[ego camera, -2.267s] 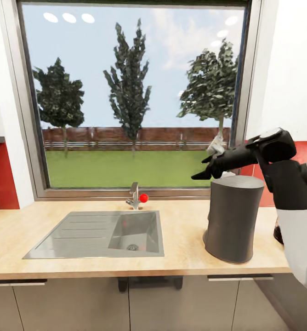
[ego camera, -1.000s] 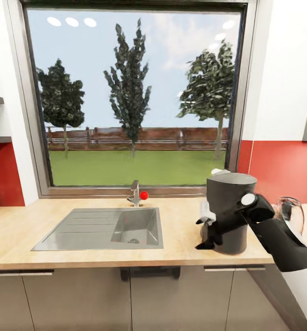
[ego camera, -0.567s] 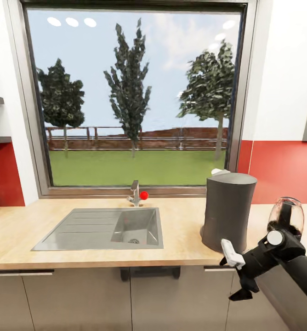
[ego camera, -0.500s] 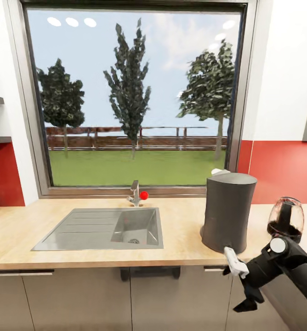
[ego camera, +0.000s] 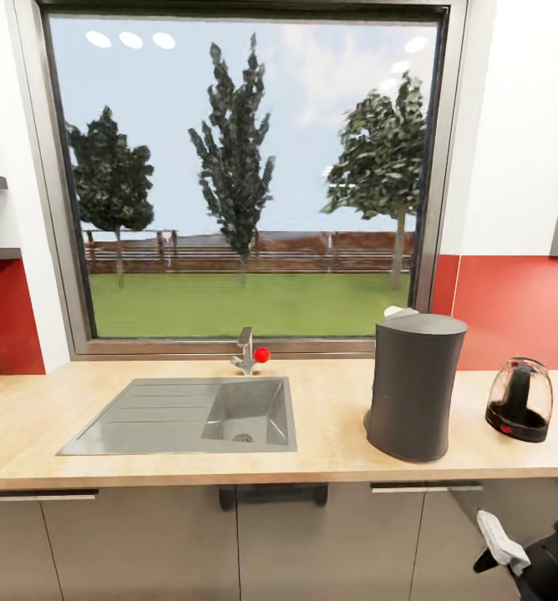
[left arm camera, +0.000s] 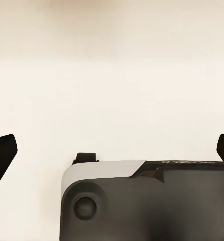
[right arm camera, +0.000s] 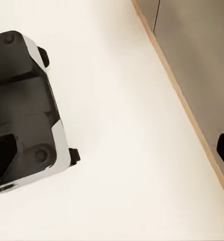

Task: Set up a coffee station on the kitchen countertop: keep the coffee maker on the countertop, move the bottle of coffee from the kitchen shelf to the counter next to the coffee maker, place a paper coffee filter on top of the coffee maker, put the saucer next to the coffee maker with the coffee cup on the saucer, and place the electric kettle next to the coffee maker.

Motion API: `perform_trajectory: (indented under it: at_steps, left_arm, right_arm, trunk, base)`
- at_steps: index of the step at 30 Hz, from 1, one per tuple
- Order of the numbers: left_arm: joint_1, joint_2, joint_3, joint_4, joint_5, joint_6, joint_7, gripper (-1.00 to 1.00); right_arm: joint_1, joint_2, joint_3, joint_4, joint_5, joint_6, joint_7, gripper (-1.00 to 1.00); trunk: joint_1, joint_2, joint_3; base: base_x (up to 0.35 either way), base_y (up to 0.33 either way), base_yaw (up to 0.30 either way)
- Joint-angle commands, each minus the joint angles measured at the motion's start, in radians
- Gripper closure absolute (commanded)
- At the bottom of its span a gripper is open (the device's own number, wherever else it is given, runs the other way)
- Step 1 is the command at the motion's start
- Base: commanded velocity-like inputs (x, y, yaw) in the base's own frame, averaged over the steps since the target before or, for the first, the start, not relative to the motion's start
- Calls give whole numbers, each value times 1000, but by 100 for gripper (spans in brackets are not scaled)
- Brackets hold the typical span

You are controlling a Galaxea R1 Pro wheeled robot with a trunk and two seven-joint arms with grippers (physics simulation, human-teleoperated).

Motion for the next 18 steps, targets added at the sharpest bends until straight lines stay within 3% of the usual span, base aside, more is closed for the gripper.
perform_trajectory:
  at_steps: [1, 3, 5, 10, 13, 14, 15, 16, 17, 18]
  left_arm:
    - [1, 0, 1, -1, 1, -1, 0, -100]
    - [1, 0, 1, -1, 1, -1, 0, -100]
    - [1, 0, 1, -1, 2, -1, 0, -100]
    - [1, 0, 2, -2, 3, -1, -1, -100]
    - [1, 0, 2, -3, 7, -2, -2, -100]
    - [1, 0, 3, -3, 10, -2, -3, -100]
    - [1, 0, 3, -4, 12, -2, -3, -100]
    - [1, 0, 3, -4, 12, -2, -3, -100]
    - [1, 0, 3, -4, 24, -1, -3, -100]
    - [1, 0, 3, -4, 28, -1, -3, -100]
  right_arm:
    - [-1, 0, -7, 35, 2, -13, -3, -100]
    - [0, -1, -39, 136, 2, -38, -24, -100]
    - [0, -1, -108, 289, 2, -77, -80, -100]
    - [0, -1, -146, 429, 2, -124, -162, -100]
    - [0, 6, -157, 545, 1, -146, -353, -100]
    - [0, 11, -158, 601, 0, -158, -458, -100]
    - [0, 16, -159, 626, 1, -164, -509, -100]
    - [0, 16, -159, 626, 1, -164, -509, -100]
    - [1, 34, -159, 685, 2, -177, -655, -100]
    - [1, 41, -160, 700, 2, -180, -694, -100]
  trunk:
    - [0, 0, 0]
    - [0, 0, 0]
    - [0, 0, 0]
    - [0, 0, 0]
    - [0, 0, 0]
    - [0, 0, 0]
    - [0, 0, 0]
    - [0, 0, 0]
    - [0, 0, 0]
    - [0, 0, 0]
  base:
    - [0, 0, 0]
    - [0, 0, 0]
    - [0, 0, 0]
    - [0, 0, 0]
    - [0, 0, 0]
    - [0, 0, 0]
    - [0, 0, 0]
    - [0, 0, 0]
    - [0, 0, 0]
    - [0, 0, 0]
